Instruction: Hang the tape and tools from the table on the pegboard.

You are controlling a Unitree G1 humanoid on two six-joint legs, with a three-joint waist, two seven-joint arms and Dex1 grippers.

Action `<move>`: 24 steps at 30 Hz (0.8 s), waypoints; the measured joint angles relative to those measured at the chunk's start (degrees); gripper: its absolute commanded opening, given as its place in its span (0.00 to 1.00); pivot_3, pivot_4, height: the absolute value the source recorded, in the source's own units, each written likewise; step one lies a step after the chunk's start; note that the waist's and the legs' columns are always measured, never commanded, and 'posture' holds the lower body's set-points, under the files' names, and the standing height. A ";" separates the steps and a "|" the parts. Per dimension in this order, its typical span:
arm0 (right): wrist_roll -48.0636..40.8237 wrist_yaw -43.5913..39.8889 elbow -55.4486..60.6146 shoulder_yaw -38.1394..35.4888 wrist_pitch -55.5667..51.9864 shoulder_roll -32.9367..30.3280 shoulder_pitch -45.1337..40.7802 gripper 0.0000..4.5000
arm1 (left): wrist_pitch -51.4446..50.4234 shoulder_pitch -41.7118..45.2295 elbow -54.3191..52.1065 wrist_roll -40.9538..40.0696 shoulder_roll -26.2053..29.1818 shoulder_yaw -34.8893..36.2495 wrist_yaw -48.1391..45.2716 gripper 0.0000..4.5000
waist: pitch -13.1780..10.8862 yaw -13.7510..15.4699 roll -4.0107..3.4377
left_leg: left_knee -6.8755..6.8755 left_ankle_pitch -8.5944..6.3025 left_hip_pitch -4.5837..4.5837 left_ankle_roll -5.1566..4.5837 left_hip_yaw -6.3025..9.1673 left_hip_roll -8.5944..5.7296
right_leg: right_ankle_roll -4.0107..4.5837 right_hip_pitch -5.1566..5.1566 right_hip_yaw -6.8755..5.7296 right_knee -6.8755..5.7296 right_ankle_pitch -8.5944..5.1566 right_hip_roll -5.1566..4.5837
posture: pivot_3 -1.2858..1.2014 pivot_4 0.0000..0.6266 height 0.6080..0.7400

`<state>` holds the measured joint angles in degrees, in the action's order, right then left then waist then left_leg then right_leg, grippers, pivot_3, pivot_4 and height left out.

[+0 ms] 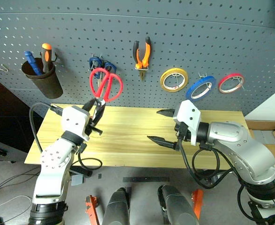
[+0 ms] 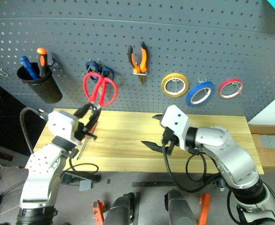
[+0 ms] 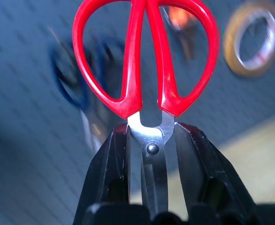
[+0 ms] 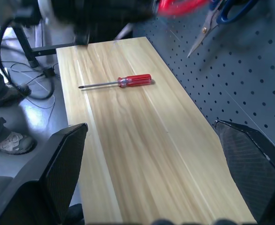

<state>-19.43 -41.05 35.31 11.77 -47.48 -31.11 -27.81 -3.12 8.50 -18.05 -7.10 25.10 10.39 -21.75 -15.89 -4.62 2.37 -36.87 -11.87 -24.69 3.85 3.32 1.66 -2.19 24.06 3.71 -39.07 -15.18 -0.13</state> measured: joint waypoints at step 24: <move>-2.27 4.78 -3.30 -5.18 2.65 6.18 -8.34 1.00 | -2.74 8.64 10.56 1.68 0.44 0.57 1.00 0.24 | 0.00 -0.08 0.00 | 0.03 -0.03 -0.01 -0.04 0.03 0.01 | 0.01 0.02 -0.03 -0.03 0.01 -0.01 | 0.47 0.39 1.00</move>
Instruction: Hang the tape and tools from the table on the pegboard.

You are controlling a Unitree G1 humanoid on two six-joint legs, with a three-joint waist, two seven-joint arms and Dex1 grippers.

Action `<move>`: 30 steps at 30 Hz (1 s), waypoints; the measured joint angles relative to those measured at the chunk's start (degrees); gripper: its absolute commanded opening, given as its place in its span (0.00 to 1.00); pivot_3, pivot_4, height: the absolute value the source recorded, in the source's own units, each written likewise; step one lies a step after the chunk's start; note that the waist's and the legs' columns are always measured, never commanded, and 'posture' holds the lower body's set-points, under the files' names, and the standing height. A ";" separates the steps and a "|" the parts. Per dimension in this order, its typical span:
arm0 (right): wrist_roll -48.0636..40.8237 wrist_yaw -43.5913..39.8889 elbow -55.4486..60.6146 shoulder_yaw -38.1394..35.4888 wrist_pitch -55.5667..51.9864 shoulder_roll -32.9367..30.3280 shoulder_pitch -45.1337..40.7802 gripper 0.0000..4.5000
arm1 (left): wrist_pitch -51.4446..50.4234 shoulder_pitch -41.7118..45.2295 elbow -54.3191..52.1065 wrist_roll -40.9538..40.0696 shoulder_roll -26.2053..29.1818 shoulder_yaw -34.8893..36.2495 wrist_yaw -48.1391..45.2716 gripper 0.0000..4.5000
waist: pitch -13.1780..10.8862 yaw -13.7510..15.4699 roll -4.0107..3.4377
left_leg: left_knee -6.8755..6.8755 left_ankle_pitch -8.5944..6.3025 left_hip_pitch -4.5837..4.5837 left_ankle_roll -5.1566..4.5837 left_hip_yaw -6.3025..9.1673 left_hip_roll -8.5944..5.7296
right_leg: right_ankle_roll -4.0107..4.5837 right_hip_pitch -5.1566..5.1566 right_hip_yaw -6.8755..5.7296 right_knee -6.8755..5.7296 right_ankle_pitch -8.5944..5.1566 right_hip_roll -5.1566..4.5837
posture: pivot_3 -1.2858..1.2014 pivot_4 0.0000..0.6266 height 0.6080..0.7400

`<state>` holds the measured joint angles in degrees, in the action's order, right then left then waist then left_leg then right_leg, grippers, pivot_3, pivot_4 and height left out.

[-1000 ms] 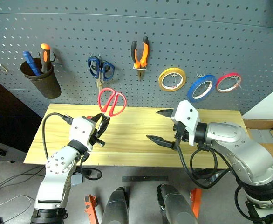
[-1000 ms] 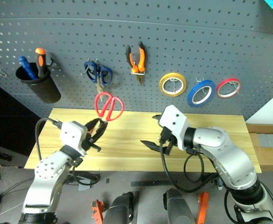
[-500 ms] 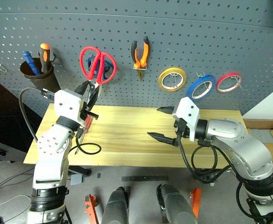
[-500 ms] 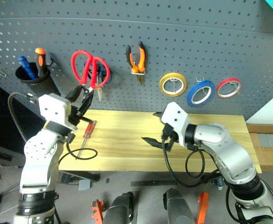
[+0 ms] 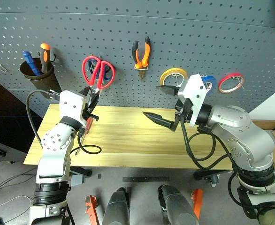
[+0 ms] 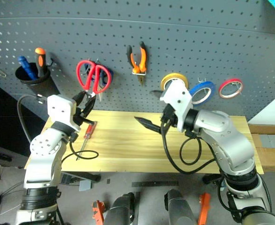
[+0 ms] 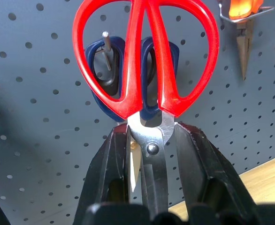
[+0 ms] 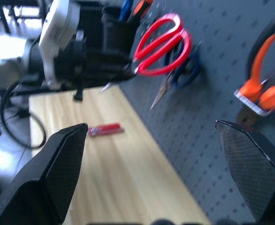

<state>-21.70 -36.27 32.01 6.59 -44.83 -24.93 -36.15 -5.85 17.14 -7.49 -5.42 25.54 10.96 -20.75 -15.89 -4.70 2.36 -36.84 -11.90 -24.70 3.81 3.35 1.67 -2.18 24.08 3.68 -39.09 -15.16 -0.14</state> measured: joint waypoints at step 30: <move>0.09 12.15 -1.00 7.36 -17.68 9.65 5.13 1.00 | -15.94 -1.77 15.62 -0.99 2.81 -0.98 -2.31 0.99 | -0.08 -0.26 -0.05 | -0.02 -0.01 0.00 -0.02 0.02 0.07 | 0.00 0.06 0.01 -0.06 -0.01 0.08 | 0.47 0.45 1.00</move>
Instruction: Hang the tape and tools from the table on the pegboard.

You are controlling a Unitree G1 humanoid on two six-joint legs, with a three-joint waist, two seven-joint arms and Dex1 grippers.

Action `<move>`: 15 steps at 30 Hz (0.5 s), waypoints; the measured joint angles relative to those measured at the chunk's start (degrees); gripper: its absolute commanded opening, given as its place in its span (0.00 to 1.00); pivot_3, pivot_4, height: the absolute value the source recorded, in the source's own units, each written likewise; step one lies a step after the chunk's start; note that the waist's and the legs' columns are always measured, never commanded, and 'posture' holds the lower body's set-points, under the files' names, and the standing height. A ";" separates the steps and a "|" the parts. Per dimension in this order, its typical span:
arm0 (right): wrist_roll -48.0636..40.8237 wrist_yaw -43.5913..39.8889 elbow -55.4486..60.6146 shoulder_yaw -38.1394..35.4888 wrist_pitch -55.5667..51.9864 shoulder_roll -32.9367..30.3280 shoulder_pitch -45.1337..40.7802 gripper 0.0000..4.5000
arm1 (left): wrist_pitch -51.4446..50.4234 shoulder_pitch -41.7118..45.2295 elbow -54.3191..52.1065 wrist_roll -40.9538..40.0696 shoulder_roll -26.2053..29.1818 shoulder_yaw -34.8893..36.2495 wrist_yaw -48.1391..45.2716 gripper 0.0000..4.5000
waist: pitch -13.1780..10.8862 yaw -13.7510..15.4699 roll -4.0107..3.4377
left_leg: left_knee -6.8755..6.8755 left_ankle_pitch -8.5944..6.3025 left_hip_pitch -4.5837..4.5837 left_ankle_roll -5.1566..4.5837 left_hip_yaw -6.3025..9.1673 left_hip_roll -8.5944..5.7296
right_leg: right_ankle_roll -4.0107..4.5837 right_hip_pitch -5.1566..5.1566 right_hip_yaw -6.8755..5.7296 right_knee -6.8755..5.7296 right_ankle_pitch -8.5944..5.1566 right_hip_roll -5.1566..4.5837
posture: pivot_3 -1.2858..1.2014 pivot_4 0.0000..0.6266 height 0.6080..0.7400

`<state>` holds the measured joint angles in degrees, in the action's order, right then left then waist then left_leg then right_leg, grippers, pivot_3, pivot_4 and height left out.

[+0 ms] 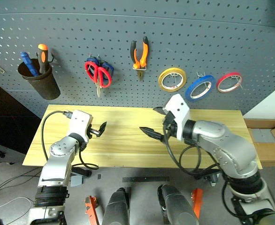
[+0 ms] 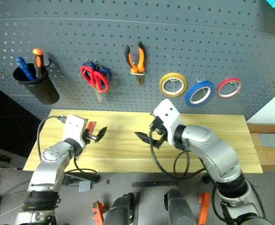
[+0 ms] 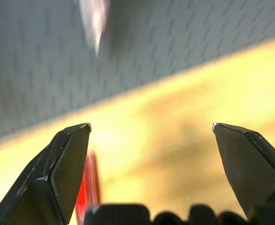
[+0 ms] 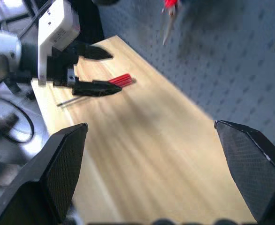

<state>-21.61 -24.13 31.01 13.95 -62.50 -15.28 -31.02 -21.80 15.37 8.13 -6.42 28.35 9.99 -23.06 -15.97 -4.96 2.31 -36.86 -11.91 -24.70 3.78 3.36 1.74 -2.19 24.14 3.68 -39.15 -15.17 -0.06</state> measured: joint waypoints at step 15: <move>4.17 10.45 -12.32 5.76 -6.82 13.08 -7.98 1.00 | -5.25 18.13 33.24 0.11 3.42 0.29 -1.40 0.99 | -1.62 0.16 -0.14 | 0.07 -0.01 -0.12 -0.01 0.02 -0.05 | -0.01 0.14 -0.07 0.06 -0.01 -0.05 | 0.47 0.58 1.00</move>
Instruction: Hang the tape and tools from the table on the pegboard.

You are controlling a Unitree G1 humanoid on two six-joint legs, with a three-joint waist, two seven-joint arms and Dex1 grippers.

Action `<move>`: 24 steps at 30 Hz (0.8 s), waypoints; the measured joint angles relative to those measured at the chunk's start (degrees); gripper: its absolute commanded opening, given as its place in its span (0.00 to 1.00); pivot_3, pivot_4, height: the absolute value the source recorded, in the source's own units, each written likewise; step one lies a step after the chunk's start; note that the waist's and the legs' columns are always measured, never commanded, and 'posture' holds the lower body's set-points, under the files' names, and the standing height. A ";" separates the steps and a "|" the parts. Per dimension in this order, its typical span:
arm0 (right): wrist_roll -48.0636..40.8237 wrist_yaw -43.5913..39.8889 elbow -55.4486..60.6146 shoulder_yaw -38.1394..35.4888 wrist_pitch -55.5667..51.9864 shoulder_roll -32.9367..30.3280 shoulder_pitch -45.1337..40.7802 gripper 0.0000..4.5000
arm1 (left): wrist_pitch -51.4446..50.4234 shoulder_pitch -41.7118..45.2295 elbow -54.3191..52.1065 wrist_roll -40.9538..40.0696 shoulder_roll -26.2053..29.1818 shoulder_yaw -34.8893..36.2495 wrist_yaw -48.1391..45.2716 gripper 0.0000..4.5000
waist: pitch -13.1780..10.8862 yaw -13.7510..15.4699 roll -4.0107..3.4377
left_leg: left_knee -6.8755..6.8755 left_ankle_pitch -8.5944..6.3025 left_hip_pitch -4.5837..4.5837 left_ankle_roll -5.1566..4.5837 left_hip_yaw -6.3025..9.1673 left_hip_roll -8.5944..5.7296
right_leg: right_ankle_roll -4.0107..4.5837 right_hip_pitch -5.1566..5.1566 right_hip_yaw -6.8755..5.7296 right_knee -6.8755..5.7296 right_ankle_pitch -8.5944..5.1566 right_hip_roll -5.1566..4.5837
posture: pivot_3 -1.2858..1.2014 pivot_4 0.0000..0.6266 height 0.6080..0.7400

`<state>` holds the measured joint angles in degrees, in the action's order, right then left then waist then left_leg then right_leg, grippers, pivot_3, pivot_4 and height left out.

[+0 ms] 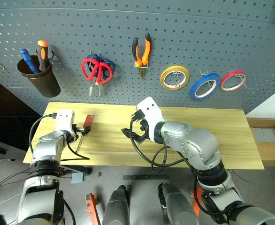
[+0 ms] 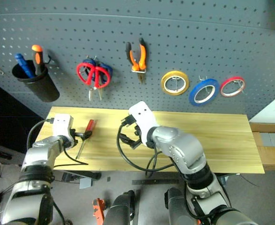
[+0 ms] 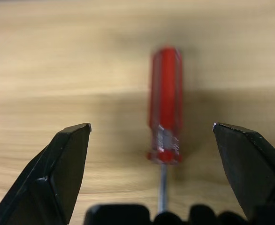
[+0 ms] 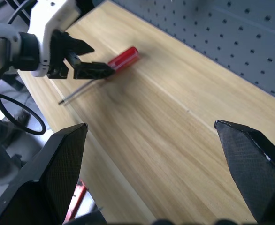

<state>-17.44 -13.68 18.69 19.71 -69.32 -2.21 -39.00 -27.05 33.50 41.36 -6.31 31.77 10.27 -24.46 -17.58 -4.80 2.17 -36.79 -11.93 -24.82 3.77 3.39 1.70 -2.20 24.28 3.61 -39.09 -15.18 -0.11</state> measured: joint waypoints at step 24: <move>0.95 -3.77 -0.12 -0.33 2.70 -4.59 -7.31 1.00 | 5.78 -4.73 -3.18 -3.17 -3.31 3.74 4.08 0.19 | -0.55 -0.31 0.10 | 0.13 -0.01 -0.03 0.01 -0.02 0.09 | 0.01 0.06 0.02 0.06 0.00 -0.31 | 0.47 0.45 1.00</move>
<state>-16.49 -17.45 18.57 19.38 -66.62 -6.79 -46.32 -21.27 28.77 38.18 -9.48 28.46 14.02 -20.38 -18.14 -5.11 2.27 -36.66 -11.93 -24.85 3.78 3.36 1.79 -2.19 24.34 3.64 -39.03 -15.18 -0.42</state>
